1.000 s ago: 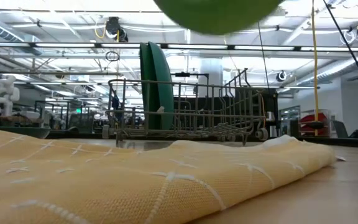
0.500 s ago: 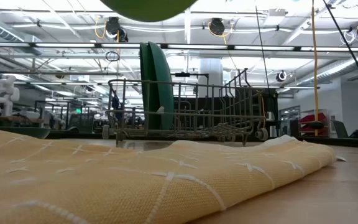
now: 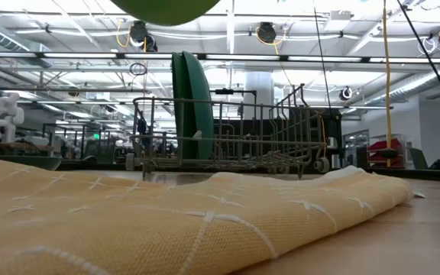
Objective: Sort dishes
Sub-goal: Put the light green plate on the dish rack
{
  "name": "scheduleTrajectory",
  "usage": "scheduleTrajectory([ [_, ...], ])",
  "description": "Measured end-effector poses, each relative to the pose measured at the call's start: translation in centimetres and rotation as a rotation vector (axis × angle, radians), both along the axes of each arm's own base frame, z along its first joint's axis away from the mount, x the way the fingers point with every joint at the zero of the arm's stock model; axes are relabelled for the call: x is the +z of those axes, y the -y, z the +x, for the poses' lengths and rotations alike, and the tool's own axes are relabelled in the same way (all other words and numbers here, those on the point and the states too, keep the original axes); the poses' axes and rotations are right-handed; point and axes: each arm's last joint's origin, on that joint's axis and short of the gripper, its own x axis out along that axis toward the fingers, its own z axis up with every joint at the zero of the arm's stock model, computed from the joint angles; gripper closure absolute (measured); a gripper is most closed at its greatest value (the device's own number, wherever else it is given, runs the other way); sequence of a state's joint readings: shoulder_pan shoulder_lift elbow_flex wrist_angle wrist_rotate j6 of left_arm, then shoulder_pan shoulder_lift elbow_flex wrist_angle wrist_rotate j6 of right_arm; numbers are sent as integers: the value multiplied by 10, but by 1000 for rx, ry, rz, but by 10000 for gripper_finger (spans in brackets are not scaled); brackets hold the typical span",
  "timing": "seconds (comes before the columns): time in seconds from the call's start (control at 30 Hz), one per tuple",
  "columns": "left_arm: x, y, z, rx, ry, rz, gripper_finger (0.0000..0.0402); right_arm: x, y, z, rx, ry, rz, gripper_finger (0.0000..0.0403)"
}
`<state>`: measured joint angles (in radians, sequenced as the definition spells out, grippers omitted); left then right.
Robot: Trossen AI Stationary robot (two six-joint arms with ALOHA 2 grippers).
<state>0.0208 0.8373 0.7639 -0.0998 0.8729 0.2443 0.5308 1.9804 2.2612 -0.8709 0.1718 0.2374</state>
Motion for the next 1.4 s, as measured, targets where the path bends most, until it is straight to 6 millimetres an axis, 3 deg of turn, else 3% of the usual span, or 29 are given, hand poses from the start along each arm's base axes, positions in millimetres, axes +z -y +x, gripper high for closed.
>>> scheduleTrajectory([
  [0.2, -1, 0, 5, 10, 11, 8, 178, 1, 5, 3, 13, 7, -3, 403],
  [0.53, -2, 4, 1, -155, 110, 73, 377, 4, 7, 4, 12, 37, -10, 382],
  [0.73, -2, 4, 1, -141, 130, 88, 377, 6, 7, 5, -77, 76, -37, 335],
  [0.93, -3, 2, -5, -62, 58, 79, 377, 8, 9, 0, -160, 98, -119, 256],
  [1.17, -1, -1, -35, 132, -84, 45, 377, 25, 17, -31, -284, 102, -258, 184],
  [1.4, 19, -9, -74, 487, -28, -124, 377, 34, 22, -55, -407, 123, -474, 180],
])
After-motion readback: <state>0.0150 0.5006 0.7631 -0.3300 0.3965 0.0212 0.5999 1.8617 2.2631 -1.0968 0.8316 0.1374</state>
